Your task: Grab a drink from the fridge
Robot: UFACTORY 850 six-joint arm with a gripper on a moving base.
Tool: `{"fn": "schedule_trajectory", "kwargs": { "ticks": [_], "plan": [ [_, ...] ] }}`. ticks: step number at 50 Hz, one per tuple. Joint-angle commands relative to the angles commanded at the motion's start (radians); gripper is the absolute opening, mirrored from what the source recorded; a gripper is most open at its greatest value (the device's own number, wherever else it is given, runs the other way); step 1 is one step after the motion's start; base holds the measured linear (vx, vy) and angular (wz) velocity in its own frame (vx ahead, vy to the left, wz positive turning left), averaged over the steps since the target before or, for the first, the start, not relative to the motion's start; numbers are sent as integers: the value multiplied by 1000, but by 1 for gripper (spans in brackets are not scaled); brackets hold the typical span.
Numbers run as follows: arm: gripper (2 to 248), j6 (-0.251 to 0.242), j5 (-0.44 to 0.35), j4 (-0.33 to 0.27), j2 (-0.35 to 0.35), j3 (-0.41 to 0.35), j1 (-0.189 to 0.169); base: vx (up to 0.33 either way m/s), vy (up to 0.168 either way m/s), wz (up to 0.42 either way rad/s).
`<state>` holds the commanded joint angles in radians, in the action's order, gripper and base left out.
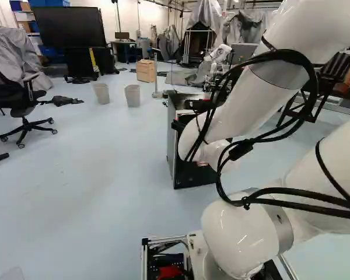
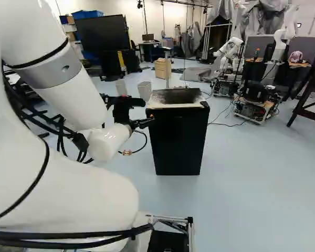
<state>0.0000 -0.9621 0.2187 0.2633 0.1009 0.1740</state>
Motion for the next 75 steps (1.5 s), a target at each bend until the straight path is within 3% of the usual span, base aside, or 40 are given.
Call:
{"fn": "schedule_trajectory", "kwargs": {
  "ticks": [26,50,75],
  "plan": [
    [247,0,-33,196,-69,61,99,0,0,0],
    [247,0,-74,385,-88,74,195,0,0,0],
    [247,0,-158,564,-179,90,298,0,0,0]
  ]
}}
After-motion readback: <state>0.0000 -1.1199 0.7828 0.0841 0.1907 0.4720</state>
